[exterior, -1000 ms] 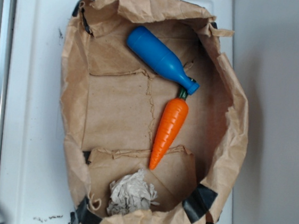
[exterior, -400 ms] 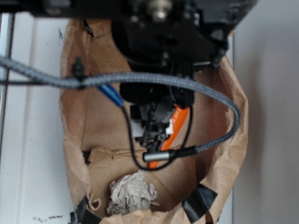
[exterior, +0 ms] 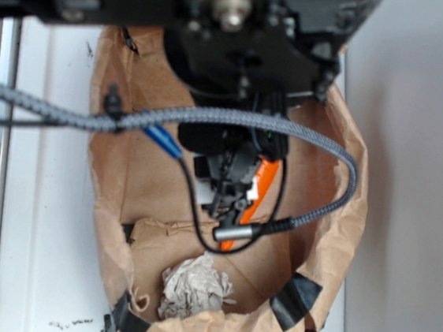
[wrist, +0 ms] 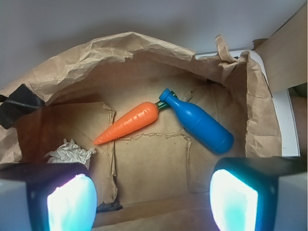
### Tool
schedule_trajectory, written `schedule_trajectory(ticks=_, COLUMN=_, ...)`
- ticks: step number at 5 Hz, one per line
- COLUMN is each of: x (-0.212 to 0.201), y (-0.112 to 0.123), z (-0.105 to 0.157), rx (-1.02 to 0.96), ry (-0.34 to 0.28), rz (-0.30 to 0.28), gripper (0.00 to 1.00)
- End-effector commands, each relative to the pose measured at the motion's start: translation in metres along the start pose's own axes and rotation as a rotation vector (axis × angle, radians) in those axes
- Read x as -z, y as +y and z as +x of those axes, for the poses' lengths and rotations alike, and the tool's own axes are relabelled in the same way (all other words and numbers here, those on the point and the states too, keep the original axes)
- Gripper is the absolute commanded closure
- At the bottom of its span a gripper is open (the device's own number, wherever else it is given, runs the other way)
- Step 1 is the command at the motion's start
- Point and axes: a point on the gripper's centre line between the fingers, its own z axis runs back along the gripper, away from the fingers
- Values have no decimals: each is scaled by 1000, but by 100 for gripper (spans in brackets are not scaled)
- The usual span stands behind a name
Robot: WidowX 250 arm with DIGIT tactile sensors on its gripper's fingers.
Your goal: Grab the carrot.
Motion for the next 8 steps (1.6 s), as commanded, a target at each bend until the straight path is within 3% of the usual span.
schedule_trajectory(ticks=1, x=33, y=27, z=33, rx=-316, ry=-71, rz=-68, gripper=0)
schedule_trajectory(ticks=2, x=59, y=26, z=49, rx=-430, ry=-59, rz=-58, gripper=0)
schedule_trajectory(ticks=3, x=84, y=20, z=52, rx=-489, ry=-61, rz=19, gripper=0)
schedule_trajectory(ticks=5, x=84, y=20, z=52, rx=-489, ry=-61, rz=19, gripper=0)
schedule_trajectory(ticks=6, x=101, y=17, z=44, rx=-681, ry=-72, rz=-37, gripper=0)
schedule_trajectory(ticks=8, x=116, y=-4, z=27, rx=-748, ry=-118, rz=-4, gripper=0)
